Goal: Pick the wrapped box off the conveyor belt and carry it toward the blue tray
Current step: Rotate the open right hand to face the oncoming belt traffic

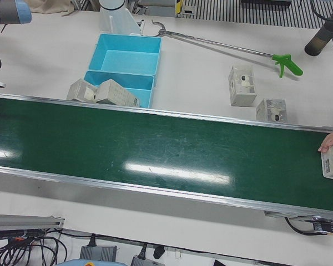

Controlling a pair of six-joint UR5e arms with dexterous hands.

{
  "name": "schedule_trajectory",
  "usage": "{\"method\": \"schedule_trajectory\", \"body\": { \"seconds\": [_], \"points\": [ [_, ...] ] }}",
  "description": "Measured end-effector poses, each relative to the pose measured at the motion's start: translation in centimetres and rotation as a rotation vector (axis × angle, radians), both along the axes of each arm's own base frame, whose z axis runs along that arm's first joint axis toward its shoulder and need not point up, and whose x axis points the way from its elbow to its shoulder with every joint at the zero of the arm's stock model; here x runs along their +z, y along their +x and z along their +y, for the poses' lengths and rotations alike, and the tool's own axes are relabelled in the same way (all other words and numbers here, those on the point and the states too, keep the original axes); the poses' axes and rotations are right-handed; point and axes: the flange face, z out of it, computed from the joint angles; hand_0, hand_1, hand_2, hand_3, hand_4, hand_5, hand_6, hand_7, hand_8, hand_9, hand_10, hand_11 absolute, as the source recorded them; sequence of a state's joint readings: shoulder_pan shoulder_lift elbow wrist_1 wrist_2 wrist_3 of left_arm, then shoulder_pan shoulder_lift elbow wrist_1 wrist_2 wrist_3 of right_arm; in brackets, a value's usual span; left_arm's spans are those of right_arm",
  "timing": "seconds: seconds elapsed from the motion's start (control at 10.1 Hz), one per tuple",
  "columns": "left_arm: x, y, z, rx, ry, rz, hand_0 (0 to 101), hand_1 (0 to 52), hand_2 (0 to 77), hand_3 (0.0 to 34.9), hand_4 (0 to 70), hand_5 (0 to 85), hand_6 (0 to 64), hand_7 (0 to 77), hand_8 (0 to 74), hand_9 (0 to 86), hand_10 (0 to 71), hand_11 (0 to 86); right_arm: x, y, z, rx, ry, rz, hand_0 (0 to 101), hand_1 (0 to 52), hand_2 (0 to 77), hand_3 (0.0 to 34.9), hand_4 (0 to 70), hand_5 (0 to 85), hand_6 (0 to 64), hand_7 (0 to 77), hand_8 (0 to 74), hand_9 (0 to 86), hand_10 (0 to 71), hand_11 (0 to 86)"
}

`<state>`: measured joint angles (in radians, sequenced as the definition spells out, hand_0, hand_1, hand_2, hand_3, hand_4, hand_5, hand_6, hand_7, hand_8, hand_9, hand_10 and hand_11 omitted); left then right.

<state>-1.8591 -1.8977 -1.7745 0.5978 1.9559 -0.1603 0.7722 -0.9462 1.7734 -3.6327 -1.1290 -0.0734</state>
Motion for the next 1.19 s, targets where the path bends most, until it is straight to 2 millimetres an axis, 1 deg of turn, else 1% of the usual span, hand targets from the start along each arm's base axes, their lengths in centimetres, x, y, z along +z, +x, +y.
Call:
{"method": "schedule_trajectory", "body": {
  "seconds": [0.1,0.2,0.4,0.5,0.6,0.7,0.8,0.89,0.99,1.19],
  "points": [
    [0.0,0.0,0.0,0.0,0.0,0.0,0,0.0,0.5,0.0,0.0,1.1,0.5,0.5,0.5,0.0,0.5,0.5,0.1,0.1,0.0,0.002,-0.002,0.002,52,21.8,20.2,0.0,14.2,24.0,7.6,8.2,1.6,3.8,0.0,0.5],
    [0.0,0.0,0.0,0.0,0.0,0.0,0,0.0,0.5,0.0,0.0,1.1,0.5,0.5,0.5,0.0,0.5,0.5,0.2,0.1,-0.1,0.002,-0.003,0.003,52,21.8,20.2,0.0,13.1,22.9,5.5,6.5,1.6,3.8,0.0,0.5],
    [0.0,0.0,0.0,0.0,0.0,0.0,0,0.0,1.1,0.0,0.0,1.1,0.5,0.5,0.5,0.0,0.5,0.5,0.3,0.1,-0.1,0.003,-0.005,0.005,52,21.8,20.2,0.0,13.1,22.9,6.0,6.5,1.6,3.8,0.0,0.5],
    [0.0,0.0,0.0,0.0,0.0,0.0,0,0.0,0.5,0.0,0.0,1.1,0.5,0.0,0.5,0.0,0.5,0.5,0.4,0.0,-0.1,0.002,-0.004,0.006,52,20.2,20.2,0.0,12.0,20.7,6.0,6.5,1.6,3.8,0.0,0.5],
    [0.0,0.0,0.0,0.0,0.0,0.0,0,0.0,0.5,0.0,0.0,1.1,0.5,0.0,0.5,0.0,0.0,0.5,0.5,-0.3,-0.3,0.001,0.0,0.001,52,20.2,20.2,0.0,12.0,20.7,6.0,6.5,1.6,3.8,0.0,0.5],
    [0.0,0.0,0.0,0.0,0.0,0.0,0,0.0,1.1,0.0,0.0,1.1,0.5,0.0,0.5,0.0,0.5,0.5,0.7,-0.7,-0.5,-0.002,0.008,-0.007,50,16.4,19.1,0.0,13.1,21.8,8.7,10.9,2.7,6.0,0.0,0.5],
    [0.0,0.0,0.0,0.0,0.0,0.0,0,0.0,1.1,0.0,0.0,1.1,0.5,0.0,0.5,0.0,0.5,0.5,0.9,-0.9,-0.6,-0.004,0.013,-0.011,50,18.5,16.4,0.0,13.1,22.9,8.7,8.7,2.7,6.0,0.0,0.5],
    [0.0,0.0,0.0,0.0,0.0,0.0,0,0.0,1.1,0.0,0.0,1.1,0.5,0.5,0.5,0.0,0.5,0.5,1.0,-1.1,-0.7,-0.005,0.018,-0.012,50,18.5,16.4,0.0,13.1,22.9,8.7,8.7,2.7,6.0,0.0,0.5],
    [0.0,0.0,0.0,0.0,0.0,0.0,0,0.0,1.1,0.0,0.0,1.1,0.5,0.0,0.5,0.0,0.5,0.5,1.0,-1.2,-0.8,-0.006,0.021,-0.012,50,16.9,11.4,0.0,11.5,21.8,6.0,7.6,1.6,3.8,0.0,0.5],
    [0.0,0.0,0.0,0.0,0.0,0.0,0,0.0,1.1,0.0,0.0,1.1,0.5,0.5,0.5,0.0,0.5,0.5,1.0,-1.3,-0.8,-0.006,0.024,-0.012,50,16.4,12.0,0.0,11.5,21.8,6.0,7.1,1.6,3.8,0.0,0.5]
  ]
}}
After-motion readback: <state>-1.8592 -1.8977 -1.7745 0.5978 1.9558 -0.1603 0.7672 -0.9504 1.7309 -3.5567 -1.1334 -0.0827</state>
